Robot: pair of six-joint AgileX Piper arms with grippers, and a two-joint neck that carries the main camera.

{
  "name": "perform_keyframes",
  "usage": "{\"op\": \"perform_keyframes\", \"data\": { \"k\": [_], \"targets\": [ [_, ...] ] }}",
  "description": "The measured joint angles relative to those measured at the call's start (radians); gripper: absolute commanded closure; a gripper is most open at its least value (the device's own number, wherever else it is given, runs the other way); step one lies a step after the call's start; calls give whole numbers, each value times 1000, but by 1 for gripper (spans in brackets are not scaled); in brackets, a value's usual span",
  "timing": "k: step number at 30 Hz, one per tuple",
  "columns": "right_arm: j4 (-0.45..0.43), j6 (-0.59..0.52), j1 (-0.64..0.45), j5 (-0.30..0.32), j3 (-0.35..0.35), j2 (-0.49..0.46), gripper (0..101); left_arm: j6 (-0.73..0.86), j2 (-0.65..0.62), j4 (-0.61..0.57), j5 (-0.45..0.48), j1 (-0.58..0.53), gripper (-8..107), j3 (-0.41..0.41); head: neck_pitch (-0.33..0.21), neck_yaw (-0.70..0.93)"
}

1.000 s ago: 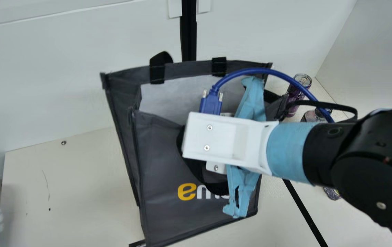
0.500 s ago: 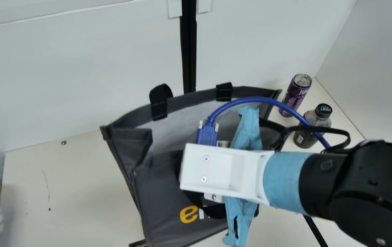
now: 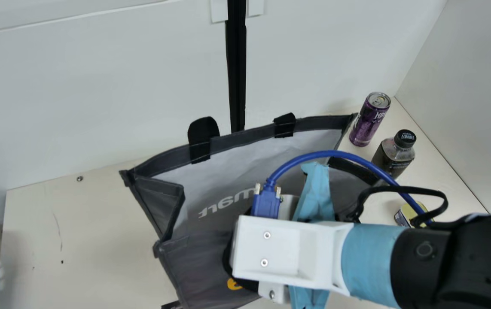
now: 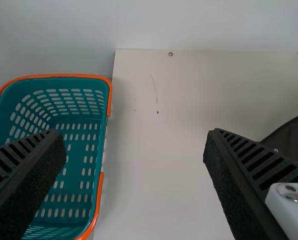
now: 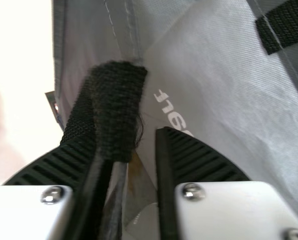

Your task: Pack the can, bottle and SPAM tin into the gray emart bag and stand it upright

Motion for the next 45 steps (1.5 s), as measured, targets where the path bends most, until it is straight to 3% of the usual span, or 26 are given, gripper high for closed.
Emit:
{"op": "perform_keyframes", "data": {
  "k": [11,29,45],
  "targets": [
    [-33,26,61,0,3,-36,6,0,0,0,0,0,9,0,0,0],
    [-62,-22,45,-1,-32,-84,6,0,0,0,0,0,9,0,0,0],
    [-11,-62,-32,0,-77,-137,6,0,0,0,0,0,9,0,2,0]
  ]
}}
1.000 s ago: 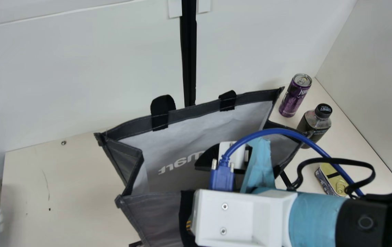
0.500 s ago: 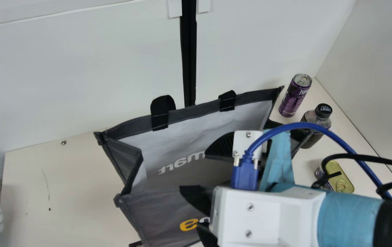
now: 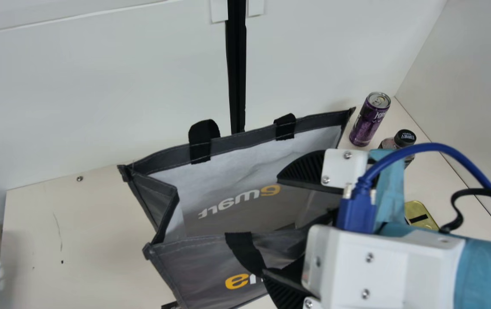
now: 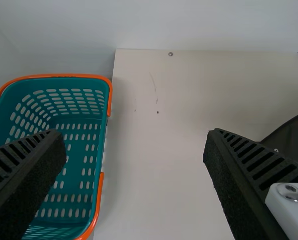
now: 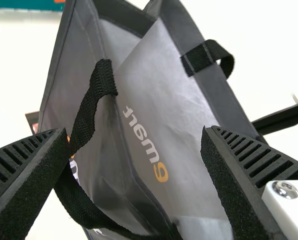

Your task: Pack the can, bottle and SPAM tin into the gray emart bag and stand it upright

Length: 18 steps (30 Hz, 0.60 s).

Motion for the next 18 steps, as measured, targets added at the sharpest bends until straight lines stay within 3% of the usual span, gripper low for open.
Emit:
{"op": "perform_keyframes", "data": {
  "k": [11,18],
  "targets": [
    [51,90,-57,0,-67,-28,6,0,0,0,0,0,9,0,-2,0],
    [51,148,-147,-1,-131,-32,6,0,0,0,0,0,9,0,-2,0]
  ]
}}
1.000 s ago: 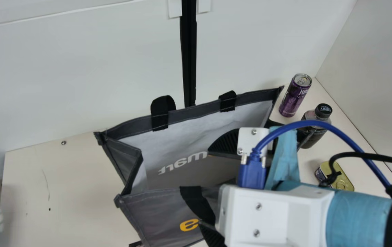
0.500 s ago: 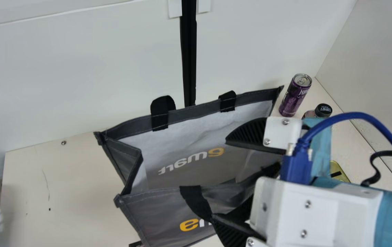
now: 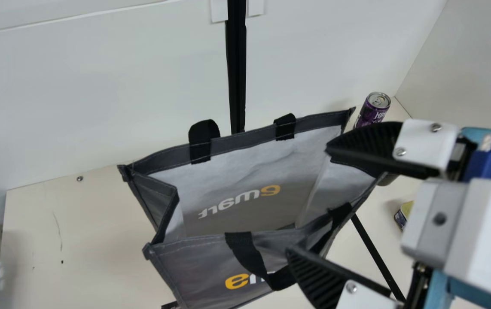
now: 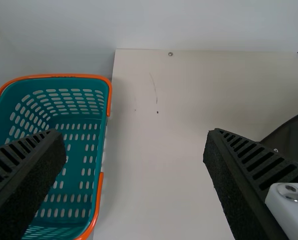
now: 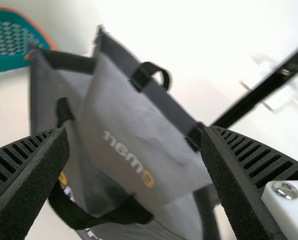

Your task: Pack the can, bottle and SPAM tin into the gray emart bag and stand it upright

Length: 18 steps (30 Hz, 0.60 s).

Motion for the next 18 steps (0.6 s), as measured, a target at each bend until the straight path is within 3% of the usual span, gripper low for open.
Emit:
{"op": "perform_keyframes", "data": {
  "k": [10,18],
  "targets": [
    [-12,74,-177,1,-99,24,6,0,0,0,0,0,9,0,0,0],
    [-12,134,-334,0,-129,58,6,0,0,0,0,0,9,0,0,0]
  ]
}}
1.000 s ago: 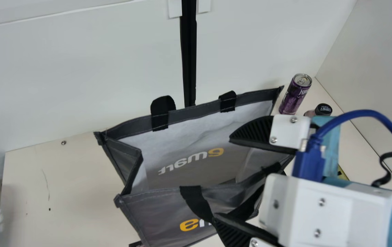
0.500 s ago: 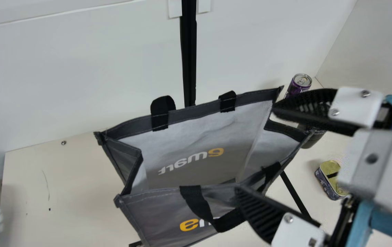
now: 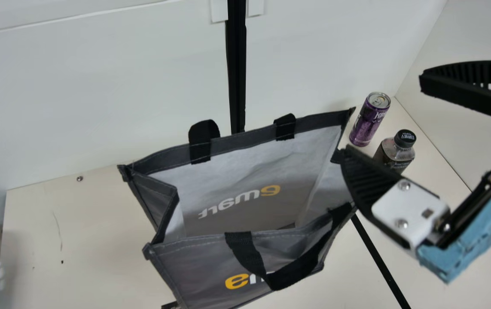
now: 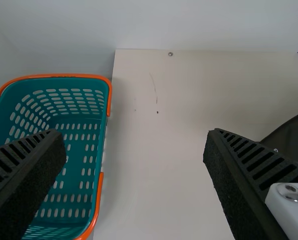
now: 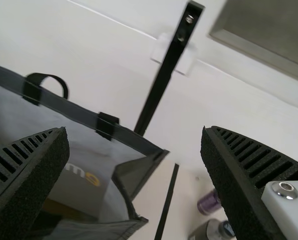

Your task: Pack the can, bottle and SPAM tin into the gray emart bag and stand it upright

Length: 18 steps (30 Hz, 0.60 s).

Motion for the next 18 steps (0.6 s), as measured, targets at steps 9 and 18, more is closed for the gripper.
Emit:
{"op": "perform_keyframes", "data": {
  "k": [9,18],
  "targets": [
    [45,33,-187,0,0,38,6,0,0,0,0,0,9,0,2,0],
    [100,32,-369,-1,30,72,6,0,0,0,0,0,9,0,0,0]
  ]
}}
